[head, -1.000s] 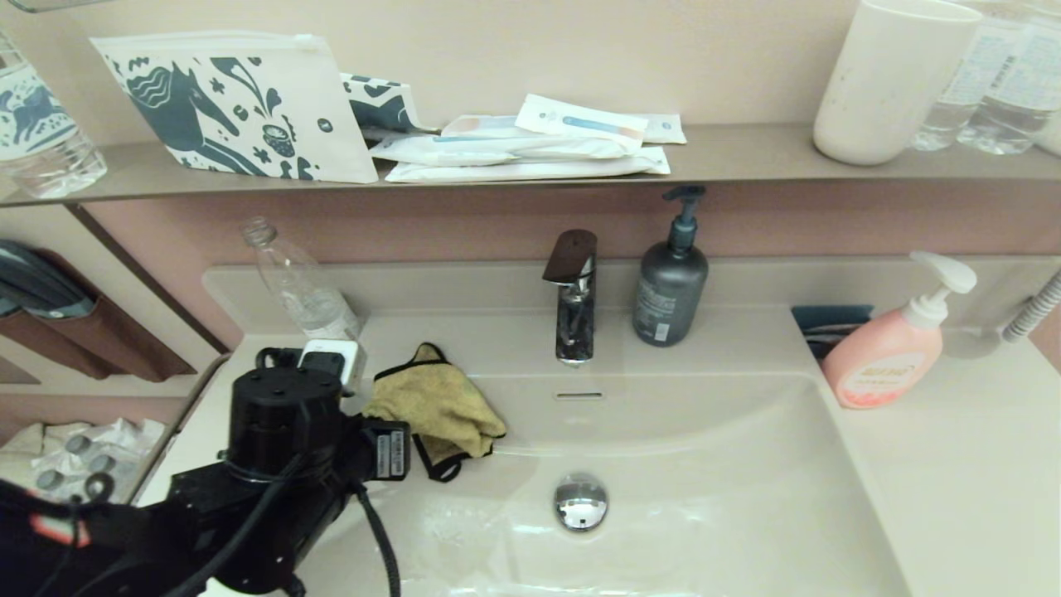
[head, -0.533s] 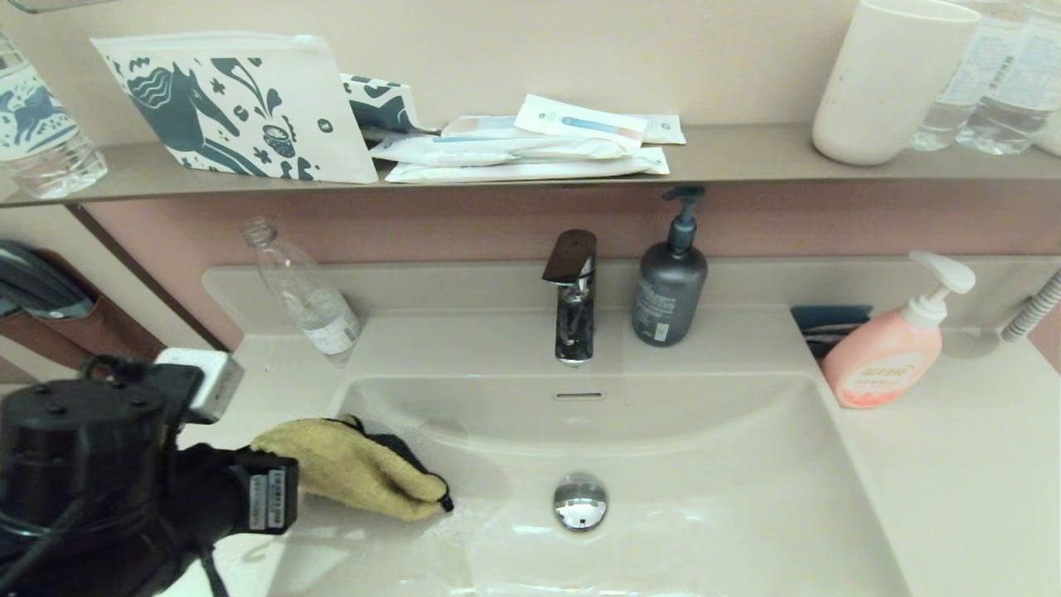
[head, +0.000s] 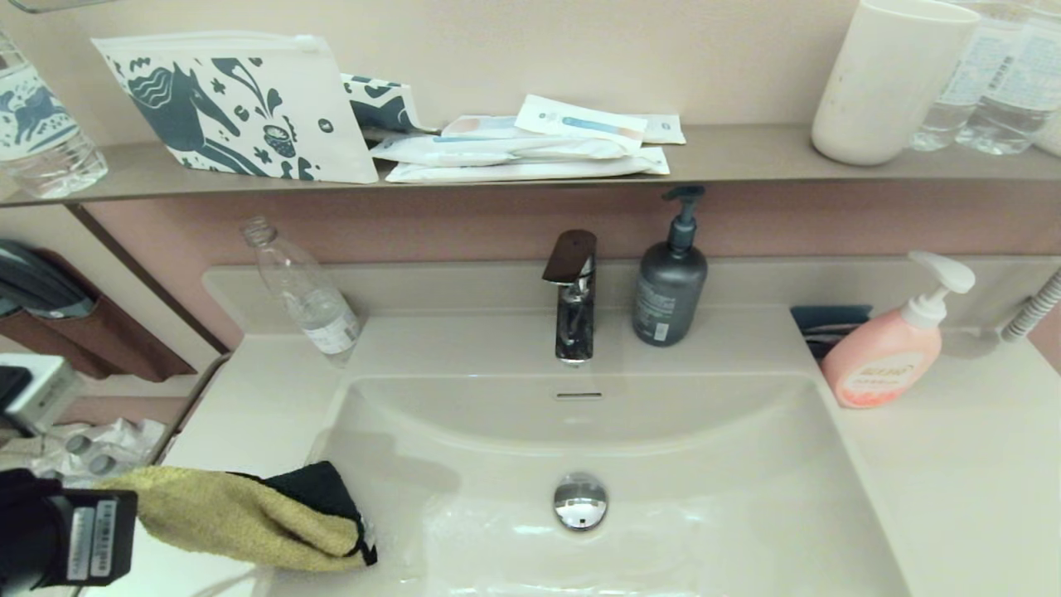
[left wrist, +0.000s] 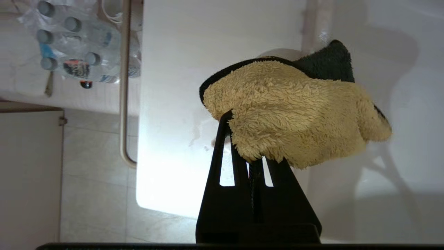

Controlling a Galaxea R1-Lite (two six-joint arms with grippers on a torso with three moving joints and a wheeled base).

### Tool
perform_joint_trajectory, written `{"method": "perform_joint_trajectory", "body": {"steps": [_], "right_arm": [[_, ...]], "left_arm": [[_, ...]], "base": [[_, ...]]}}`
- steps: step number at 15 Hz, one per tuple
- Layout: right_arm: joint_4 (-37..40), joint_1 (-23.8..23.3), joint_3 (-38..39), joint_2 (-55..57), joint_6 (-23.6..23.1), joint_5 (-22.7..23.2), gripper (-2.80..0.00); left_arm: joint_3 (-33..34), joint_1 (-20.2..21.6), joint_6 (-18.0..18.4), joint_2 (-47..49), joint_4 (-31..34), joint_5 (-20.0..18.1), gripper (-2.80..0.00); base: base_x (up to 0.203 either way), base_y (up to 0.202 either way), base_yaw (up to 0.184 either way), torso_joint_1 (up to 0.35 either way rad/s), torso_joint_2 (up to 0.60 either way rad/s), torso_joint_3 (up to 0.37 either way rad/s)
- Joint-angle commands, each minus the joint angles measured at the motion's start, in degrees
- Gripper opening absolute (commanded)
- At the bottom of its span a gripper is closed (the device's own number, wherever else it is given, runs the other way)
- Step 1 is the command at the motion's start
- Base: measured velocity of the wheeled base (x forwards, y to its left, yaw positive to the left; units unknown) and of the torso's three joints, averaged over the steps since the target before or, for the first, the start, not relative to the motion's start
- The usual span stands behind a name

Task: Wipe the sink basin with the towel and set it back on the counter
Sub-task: Wipe the sink

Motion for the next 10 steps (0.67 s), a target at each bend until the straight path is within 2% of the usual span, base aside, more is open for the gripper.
{"method": "perform_joint_trajectory", "body": {"steps": [1,4,6,8,10], "right_arm": [[0.00,0.01,-0.01,-0.01,-0.03,0.02,-2.80],[0.00,0.01,0.01,-0.01,-0.03,0.02,-2.80],[0.00,0.01,-0.04,-0.01,-0.03,0.02,-2.80],[0.00,0.01,-0.04,-0.01,-0.03,0.02,-2.80],[0.00,0.01,0.01,-0.01,-0.03,0.02,-2.80]], "left_arm": [[-3.61,1.78,1.54,0.60,3.18,0.14,-2.80],[-8.80,2.47,2.64,4.40,7.13,-0.01,-2.80],[-10.56,2.56,3.16,8.52,7.97,-0.63,-2.80],[-15.25,2.84,3.94,12.85,8.18,-0.77,-2.80],[-18.17,6.37,10.11,15.66,8.20,-0.81,-2.80]], "base": [[0.000,0.000,0.000,0.000,0.00,0.000],[0.000,0.000,0.000,0.000,0.00,0.000],[0.000,0.000,0.000,0.000,0.00,0.000],[0.000,0.000,0.000,0.000,0.00,0.000],[0.000,0.000,0.000,0.000,0.00,0.000]]}}
